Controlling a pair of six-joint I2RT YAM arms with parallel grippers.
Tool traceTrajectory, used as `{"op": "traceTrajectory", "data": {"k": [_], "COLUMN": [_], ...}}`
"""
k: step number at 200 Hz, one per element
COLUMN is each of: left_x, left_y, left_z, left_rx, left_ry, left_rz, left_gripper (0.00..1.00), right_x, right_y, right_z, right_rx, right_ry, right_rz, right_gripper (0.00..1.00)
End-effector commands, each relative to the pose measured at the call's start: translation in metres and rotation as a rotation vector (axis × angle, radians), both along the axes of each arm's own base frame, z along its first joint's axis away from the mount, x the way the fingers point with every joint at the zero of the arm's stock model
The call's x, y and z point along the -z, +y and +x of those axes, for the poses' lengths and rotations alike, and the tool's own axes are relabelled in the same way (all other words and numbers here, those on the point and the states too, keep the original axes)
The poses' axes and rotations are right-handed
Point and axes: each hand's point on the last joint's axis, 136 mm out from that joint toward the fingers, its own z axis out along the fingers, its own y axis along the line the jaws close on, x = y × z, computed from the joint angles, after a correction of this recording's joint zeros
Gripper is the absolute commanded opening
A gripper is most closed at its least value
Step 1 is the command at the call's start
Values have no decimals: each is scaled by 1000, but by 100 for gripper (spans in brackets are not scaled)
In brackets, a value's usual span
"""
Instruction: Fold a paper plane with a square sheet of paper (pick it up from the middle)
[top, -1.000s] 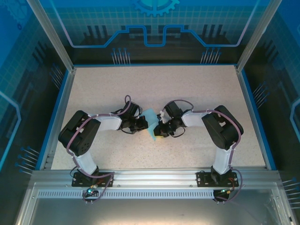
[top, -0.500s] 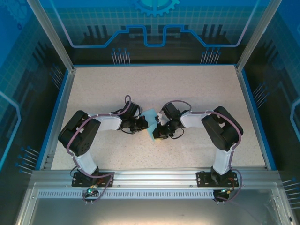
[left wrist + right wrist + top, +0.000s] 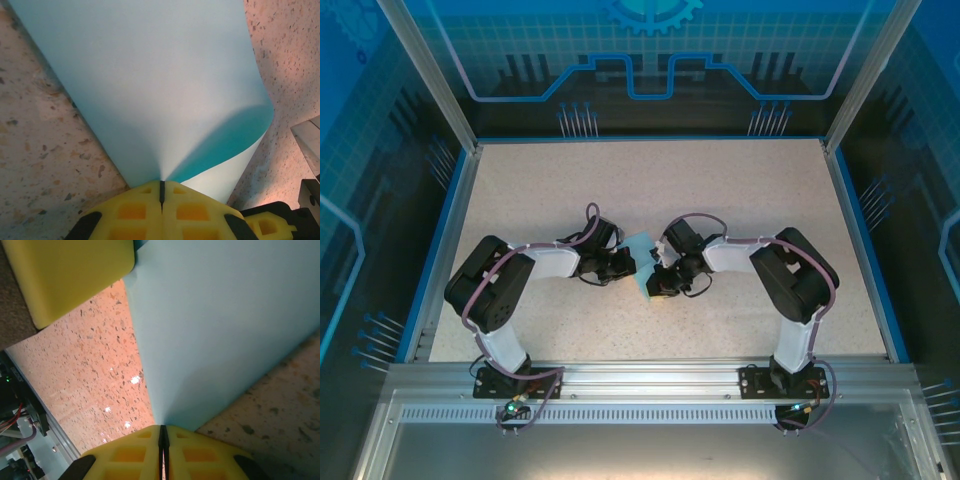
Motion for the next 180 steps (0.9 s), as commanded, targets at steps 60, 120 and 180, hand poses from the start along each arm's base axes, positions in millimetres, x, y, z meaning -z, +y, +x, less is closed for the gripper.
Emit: {"op": "traceTrajectory", "data": {"k": [60, 120, 180], "left_x": [4, 3, 1], "left_y": [9, 9, 9], "left_z": [-2, -1, -1], "left_rx": [-26, -26, -20], "left_ry": [0, -2, -10], "left_rz": [48, 48, 48], "left_gripper": [5, 5, 5], "right_x": [-4, 1, -55], "right_y": [7, 2, -7], "right_z": [-16, -10, 39], "right_rx": [-71, -49, 73], "right_ry": [-10, -8, -182], "right_rz": [-19, -69, 57], "right_gripper": [11, 11, 17]}}
